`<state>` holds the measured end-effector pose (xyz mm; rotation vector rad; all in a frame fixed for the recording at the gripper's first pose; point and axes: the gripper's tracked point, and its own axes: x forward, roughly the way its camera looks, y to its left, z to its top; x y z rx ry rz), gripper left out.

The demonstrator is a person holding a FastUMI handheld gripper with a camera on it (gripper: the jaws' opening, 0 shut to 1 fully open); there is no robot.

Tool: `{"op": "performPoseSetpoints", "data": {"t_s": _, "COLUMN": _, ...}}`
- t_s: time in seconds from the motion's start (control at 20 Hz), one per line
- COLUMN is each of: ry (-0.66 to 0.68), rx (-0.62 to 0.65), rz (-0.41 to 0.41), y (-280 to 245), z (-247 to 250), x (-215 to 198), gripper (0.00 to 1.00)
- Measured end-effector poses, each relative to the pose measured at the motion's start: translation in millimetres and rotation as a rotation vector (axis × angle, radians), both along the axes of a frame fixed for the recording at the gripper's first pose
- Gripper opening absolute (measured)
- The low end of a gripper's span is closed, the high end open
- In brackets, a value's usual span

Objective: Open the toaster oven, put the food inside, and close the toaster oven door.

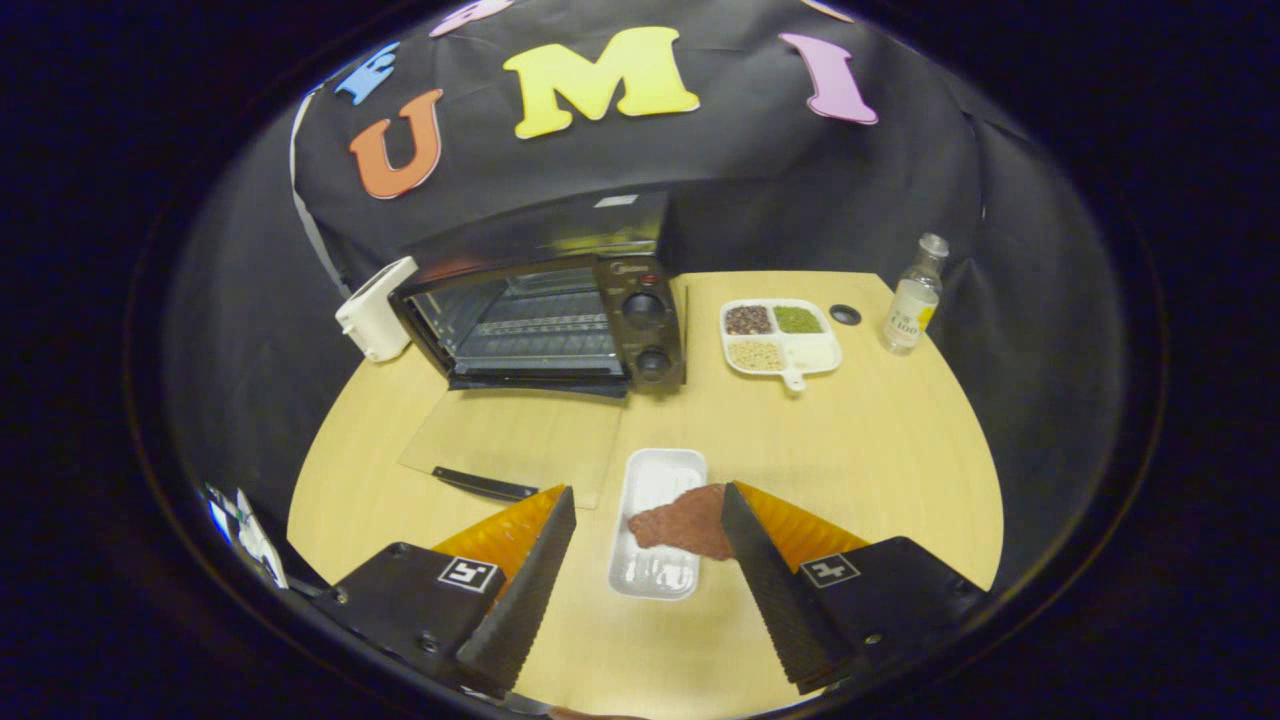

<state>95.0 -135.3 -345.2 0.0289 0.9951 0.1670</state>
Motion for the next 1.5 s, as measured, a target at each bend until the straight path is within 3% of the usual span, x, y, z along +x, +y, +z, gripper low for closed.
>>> {"op": "performPoseSetpoints", "data": {"t_s": 0.35, "ry": 0.089, "rx": 0.202, "rz": -0.042, "y": -55, "z": -36, "x": 4, "gripper": 0.92}}
{"op": "performPoseSetpoints", "data": {"t_s": 0.6, "ry": 0.210, "rx": 0.441, "rz": -0.036, "y": -42, "z": -64, "x": -3, "gripper": 0.76}}
{"op": "performPoseSetpoints", "data": {"t_s": 0.7, "ry": 0.229, "rx": 0.532, "rz": -0.072, "y": -43, "z": -56, "x": -3, "gripper": 0.43}}
{"op": "performPoseSetpoints", "data": {"t_s": 0.8, "ry": 0.218, "rx": 0.519, "rz": -0.054, "y": -40, "z": -59, "x": -10, "gripper": 0.10}}
{"op": "performPoseSetpoints", "data": {"t_s": 0.95, "ry": 0.188, "rx": 0.462, "rz": -0.042, "y": -38, "z": -46, "x": -18, "gripper": 0.09}}
{"op": "performPoseSetpoints", "data": {"t_s": 1.5, "ry": -0.012, "rx": 0.109, "rz": 0.220, "y": 32, "z": 26, "x": -51, "gripper": 0.09}}
